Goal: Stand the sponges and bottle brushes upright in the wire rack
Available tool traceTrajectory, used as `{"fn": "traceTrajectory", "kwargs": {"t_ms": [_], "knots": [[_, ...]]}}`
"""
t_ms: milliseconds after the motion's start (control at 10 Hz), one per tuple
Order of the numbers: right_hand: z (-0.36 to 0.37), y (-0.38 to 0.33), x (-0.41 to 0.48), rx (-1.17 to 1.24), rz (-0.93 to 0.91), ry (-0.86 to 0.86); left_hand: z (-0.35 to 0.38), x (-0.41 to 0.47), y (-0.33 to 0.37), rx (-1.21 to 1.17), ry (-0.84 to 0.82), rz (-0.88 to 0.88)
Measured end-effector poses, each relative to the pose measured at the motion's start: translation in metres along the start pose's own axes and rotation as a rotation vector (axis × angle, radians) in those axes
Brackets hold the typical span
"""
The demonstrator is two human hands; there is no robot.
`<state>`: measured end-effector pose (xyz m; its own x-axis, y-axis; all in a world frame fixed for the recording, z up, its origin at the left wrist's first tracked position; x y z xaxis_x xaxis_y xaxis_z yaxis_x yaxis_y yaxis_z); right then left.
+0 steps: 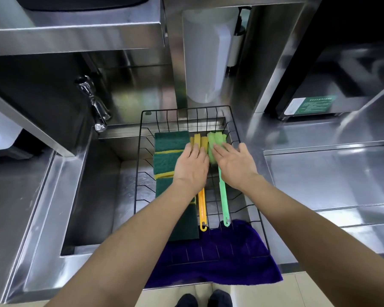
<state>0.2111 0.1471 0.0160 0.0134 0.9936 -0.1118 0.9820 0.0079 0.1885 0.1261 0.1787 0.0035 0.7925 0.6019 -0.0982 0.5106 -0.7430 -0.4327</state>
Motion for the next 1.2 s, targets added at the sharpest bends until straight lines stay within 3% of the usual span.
{"fn": "traceTrajectory", "kwargs": {"t_ms": [200,400,600,1000,1200], "knots": [[-0.007,-0.001,0.005,-0.020,-0.012,0.041,-0.002,0.003,0.002,0.056,-0.021,-0.035],[0.007,-0.011,0.004,-0.133,-0.084,-0.079,0.001,0.004,0.000,-0.185,0.049,-0.045],[0.007,-0.008,0.001,-0.178,-0.141,-0.100,0.010,0.001,-0.018,-0.360,-0.067,0.013],[0.005,-0.007,-0.002,-0.147,-0.087,-0.048,0.006,-0.001,-0.013,-0.198,-0.063,0.016],[-0.013,0.012,-0.005,0.091,0.006,0.032,-0.015,-0.011,-0.027,-0.288,0.123,-0.033]]}}
Point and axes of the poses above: each hand's wrist, its own x-axis towards the middle knuckle, its own z-axis out of the palm, y = z × x, the point moved 5 cm from there along x, towards the middle knuckle, and after that the axes turned 8 degrees about y, right-handed, at the moved point
